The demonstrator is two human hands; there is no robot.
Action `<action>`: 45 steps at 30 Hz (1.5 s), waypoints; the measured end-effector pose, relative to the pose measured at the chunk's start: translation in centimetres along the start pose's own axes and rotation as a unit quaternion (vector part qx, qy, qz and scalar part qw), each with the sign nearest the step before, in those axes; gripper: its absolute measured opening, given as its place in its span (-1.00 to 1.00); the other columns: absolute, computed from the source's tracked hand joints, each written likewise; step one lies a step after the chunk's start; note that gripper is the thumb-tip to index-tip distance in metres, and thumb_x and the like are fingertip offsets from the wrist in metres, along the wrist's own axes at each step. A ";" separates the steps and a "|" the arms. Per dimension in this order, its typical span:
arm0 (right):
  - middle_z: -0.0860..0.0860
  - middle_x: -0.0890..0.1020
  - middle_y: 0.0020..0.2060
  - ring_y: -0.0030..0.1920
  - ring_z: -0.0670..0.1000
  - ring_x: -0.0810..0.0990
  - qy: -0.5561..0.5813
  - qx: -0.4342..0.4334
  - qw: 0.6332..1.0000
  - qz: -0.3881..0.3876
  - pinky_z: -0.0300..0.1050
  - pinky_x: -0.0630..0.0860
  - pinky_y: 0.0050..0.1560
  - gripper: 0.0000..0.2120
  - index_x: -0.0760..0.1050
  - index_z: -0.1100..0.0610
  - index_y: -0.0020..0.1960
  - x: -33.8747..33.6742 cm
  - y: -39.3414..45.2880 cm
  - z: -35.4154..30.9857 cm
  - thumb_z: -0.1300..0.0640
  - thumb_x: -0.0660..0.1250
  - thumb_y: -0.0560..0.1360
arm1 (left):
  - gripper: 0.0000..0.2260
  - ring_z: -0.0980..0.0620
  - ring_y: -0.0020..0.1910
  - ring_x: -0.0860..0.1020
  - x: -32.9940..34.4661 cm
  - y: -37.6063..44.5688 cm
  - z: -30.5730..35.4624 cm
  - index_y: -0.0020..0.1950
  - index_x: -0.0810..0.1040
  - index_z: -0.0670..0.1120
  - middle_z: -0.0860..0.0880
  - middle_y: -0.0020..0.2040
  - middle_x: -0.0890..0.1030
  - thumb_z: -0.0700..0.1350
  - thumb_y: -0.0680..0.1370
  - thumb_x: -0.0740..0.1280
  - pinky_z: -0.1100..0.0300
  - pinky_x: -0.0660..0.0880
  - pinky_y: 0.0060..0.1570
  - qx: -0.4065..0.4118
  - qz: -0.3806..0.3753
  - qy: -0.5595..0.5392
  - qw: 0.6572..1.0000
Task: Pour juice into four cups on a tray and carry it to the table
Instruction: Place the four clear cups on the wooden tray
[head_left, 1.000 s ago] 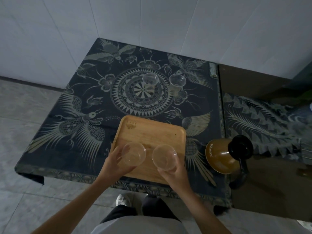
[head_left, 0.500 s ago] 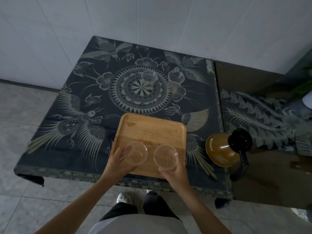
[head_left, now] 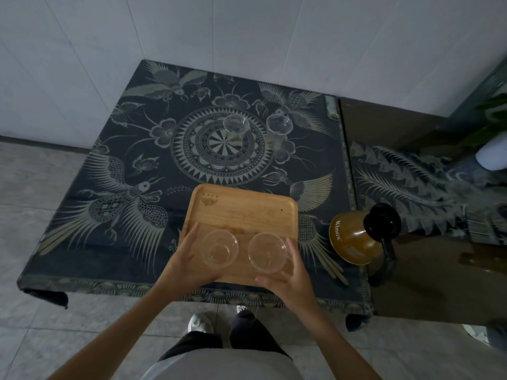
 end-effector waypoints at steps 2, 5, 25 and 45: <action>-0.27 0.27 0.52 0.51 -0.18 0.29 -0.009 -0.017 1.000 0.006 0.05 0.42 0.44 0.15 0.10 -0.44 0.50 -0.3 -0.2 -0.9 -0.24 0.71 0.11 | 0.28 0.24 0.64 0.23 -0.7 0.1 1.1 0.72 -0.03 0.24 0.19 0.67 0.21 0.18 0.22 0.74 -0.05 0.33 0.57 0.024 -0.005 0.005 1.000; -0.24 0.25 0.56 0.54 -0.12 0.28 -0.010 -0.038 0.999 0.015 0.11 0.40 0.46 0.12 0.09 -0.47 0.50 -0.9 -0.5 -2.3 -0.25 0.70 0.14 | 0.25 0.04 0.70 0.17 -1.7 0.4 2.9 0.73 -0.05 0.17 0.10 0.73 0.12 0.10 0.28 0.74 -0.23 0.29 0.60 0.068 -0.005 -0.001 0.998; -0.23 0.13 0.61 0.51 -0.25 0.12 0.000 -0.067 0.997 0.048 0.07 0.23 0.54 0.08 0.05 -0.34 0.59 -6.3 15.1 -12.2 -0.36 0.57 0.23 | 0.32 0.20 0.67 -0.09 -7.3 15.7 11.8 0.73 -0.11 0.20 0.14 0.75 -0.15 0.46 0.16 0.59 -0.06 0.01 0.66 0.033 0.018 0.021 0.999; -0.10 0.16 0.61 0.58 -0.03 0.17 -0.042 0.027 0.998 0.030 0.22 0.32 0.48 0.17 0.00 -0.23 0.62 -5.9 36.7 -9.4 -0.37 0.59 0.20 | 0.30 -0.07 0.72 0.00 -4.3 34.6 7.3 0.74 -0.20 0.08 0.02 0.76 -0.05 0.19 0.28 0.66 -0.17 0.10 0.67 -0.122 0.062 0.015 0.991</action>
Point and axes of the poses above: each hand's wrist, its own y-axis towards the middle knuckle, its own x-axis out of the palm, z = x × y, the point moved 5 cm from there along y, towards the middle knuckle
